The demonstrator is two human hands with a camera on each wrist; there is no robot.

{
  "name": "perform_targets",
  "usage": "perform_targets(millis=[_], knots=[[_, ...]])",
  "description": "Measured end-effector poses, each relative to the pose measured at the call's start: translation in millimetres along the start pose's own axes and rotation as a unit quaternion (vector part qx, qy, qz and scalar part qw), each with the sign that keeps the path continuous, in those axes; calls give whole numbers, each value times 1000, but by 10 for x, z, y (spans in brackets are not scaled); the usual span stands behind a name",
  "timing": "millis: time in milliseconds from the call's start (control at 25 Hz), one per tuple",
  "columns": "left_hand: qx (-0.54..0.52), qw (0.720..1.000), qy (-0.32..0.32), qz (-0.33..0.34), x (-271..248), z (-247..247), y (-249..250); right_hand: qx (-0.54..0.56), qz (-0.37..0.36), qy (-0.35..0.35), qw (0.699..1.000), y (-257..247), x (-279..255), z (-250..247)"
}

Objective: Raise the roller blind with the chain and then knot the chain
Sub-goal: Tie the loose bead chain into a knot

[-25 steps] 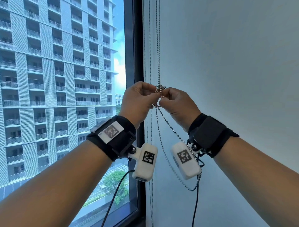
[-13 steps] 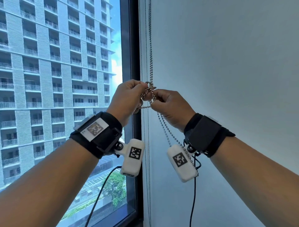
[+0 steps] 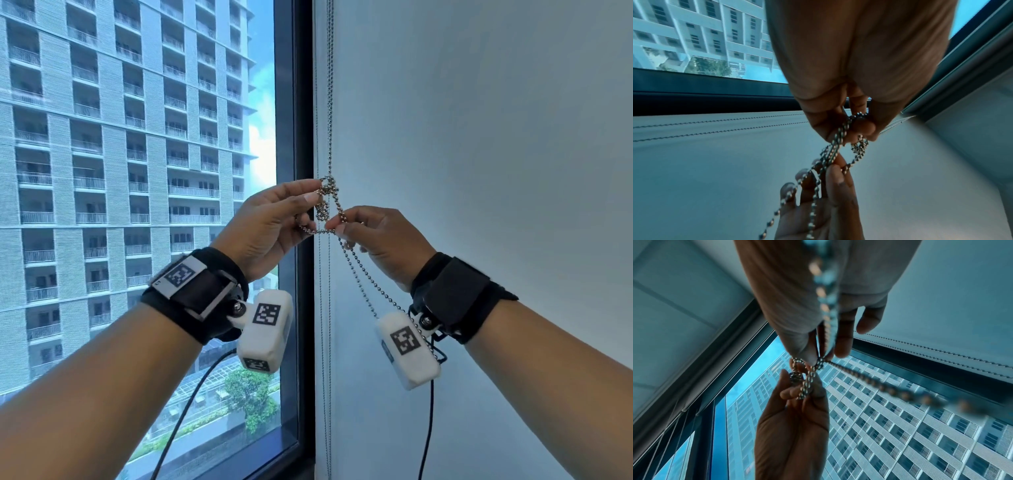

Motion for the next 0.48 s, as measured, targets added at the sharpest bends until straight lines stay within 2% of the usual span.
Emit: perform_targets(millis=[120, 240, 320, 400, 480], knots=[[9, 1000, 13, 13, 22, -37, -19, 55, -6, -57, 997, -57, 21, 145], [151, 988, 5, 30, 18, -7, 79, 216, 21, -106, 970, -122, 7, 304], [279, 959, -18, 43, -2, 47, 184, 261, 58, -146, 952, -178, 11, 312], [393, 918, -45, 37, -12, 73, 234, 222, 91, -181, 954, -224, 45, 268], [460, 885, -62, 7, -7, 86, 239, 157, 109, -184, 964, -238, 102, 220]])
Point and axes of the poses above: each hand's wrist, its own x-axis towards the middle knuckle, its own z-axis out of the palm, y = z × x, the point moved 4 cm from there along x, towards the middle knuckle, and after that the axes turned 15 degrees about -y, right-handed, at the moved point
